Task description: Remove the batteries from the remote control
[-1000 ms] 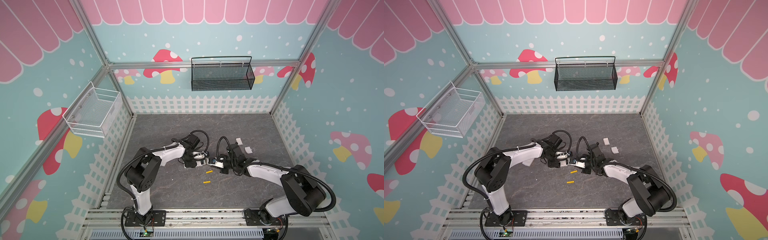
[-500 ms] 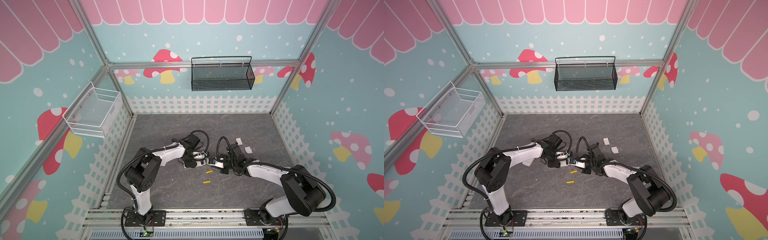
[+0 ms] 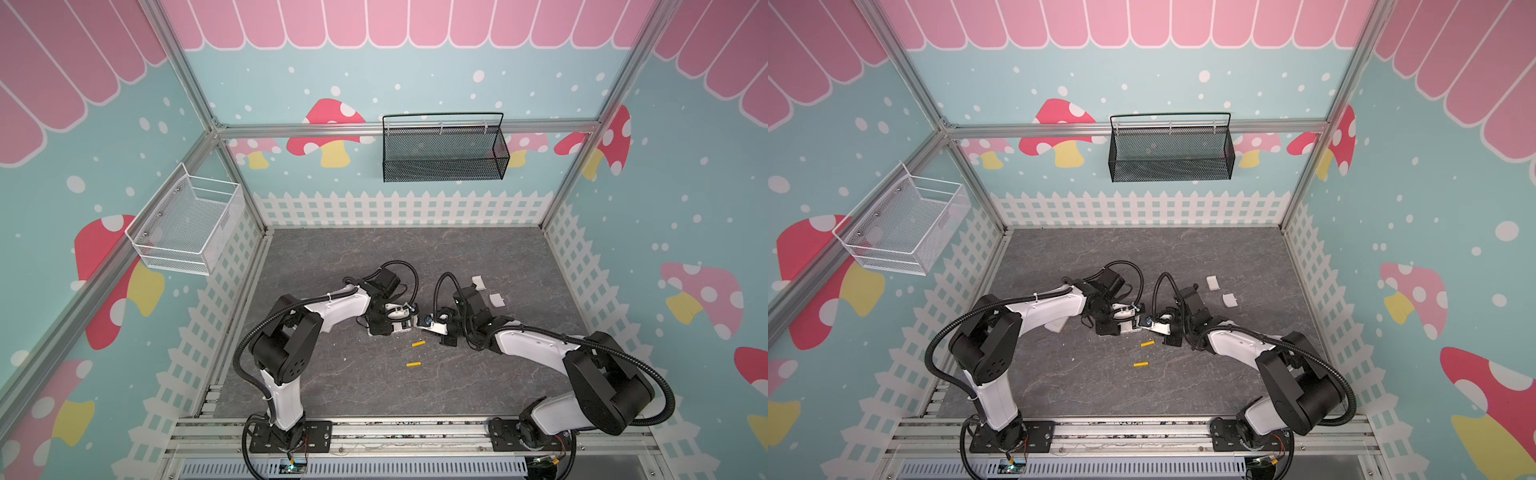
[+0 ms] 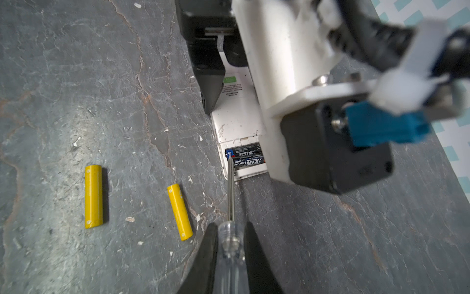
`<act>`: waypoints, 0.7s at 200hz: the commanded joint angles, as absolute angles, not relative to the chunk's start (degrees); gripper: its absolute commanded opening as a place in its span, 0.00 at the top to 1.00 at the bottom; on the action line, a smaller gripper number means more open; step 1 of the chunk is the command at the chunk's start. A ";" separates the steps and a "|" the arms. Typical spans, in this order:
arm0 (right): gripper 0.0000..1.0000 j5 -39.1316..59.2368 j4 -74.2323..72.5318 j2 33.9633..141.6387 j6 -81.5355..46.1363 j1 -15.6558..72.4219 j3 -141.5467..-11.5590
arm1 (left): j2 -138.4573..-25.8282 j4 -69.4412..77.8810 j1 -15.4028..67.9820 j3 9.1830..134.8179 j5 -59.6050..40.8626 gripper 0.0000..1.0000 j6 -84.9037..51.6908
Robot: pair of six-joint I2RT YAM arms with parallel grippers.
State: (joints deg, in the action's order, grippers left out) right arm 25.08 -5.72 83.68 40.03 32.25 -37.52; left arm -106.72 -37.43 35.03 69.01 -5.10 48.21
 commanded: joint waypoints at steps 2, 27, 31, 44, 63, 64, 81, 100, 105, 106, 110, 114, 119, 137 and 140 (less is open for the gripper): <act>1.00 25.18 -5.76 83.77 40.87 32.16 -37.88 | -106.52 -35.77 35.25 68.03 -3.92 0.54 49.21; 1.00 25.29 -5.12 84.10 41.29 32.10 -38.14 | -106.52 -35.77 35.24 68.12 -3.95 0.54 49.17; 1.00 25.28 -5.10 84.11 41.26 32.10 -38.21 | -106.52 -35.71 35.29 68.12 -3.95 0.54 49.17; 1.00 25.48 -4.93 84.14 41.30 32.09 -38.24 | -106.52 -35.85 35.24 68.12 -3.96 0.54 49.19; 1.00 25.51 -4.88 84.24 41.31 32.08 -38.26 | -106.57 -35.77 35.27 68.14 -3.95 0.54 49.19; 1.00 25.50 -4.90 84.27 41.31 32.12 -38.24 | -106.59 -35.77 35.26 68.13 -3.95 0.54 49.20; 1.00 24.97 -5.14 84.20 41.40 32.10 -38.32 | -106.60 -35.77 35.29 68.16 -3.91 0.54 49.13; 1.00 23.61 -5.79 84.17 41.39 32.10 -38.24 | -106.52 -35.79 35.24 68.21 -3.85 0.54 49.13; 1.00 23.09 -6.33 84.08 41.21 32.13 -38.07 | -106.59 -35.76 35.29 68.20 -3.86 0.54 49.17; 1.00 22.93 -6.51 84.05 41.22 32.11 -38.02 | -106.60 -35.77 35.27 68.20 -3.78 0.54 49.20; 1.00 22.40 -7.33 83.95 41.03 32.14 -37.81 | -106.61 -35.75 35.25 68.25 -3.77 0.54 49.11; 1.00 22.02 -8.25 83.60 40.84 32.12 -37.40 | -106.61 -35.76 35.26 68.31 -3.84 0.54 49.07; 1.00 21.68 -9.41 83.21 40.71 32.10 -36.93 | -106.61 -35.78 35.30 68.29 -3.87 0.54 49.00; 1.00 20.57 -13.39 81.27 40.08 32.15 -35.60 | -106.62 -35.78 35.43 68.42 -4.09 0.54 48.78; 1.00 20.41 -13.81 81.03 40.08 32.15 -35.40 | -106.61 -35.77 35.42 68.38 -4.06 0.54 48.78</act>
State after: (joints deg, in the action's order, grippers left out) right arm 23.90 -6.63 83.57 40.05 32.36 -36.93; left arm -106.72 -37.41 35.03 69.01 -5.06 48.14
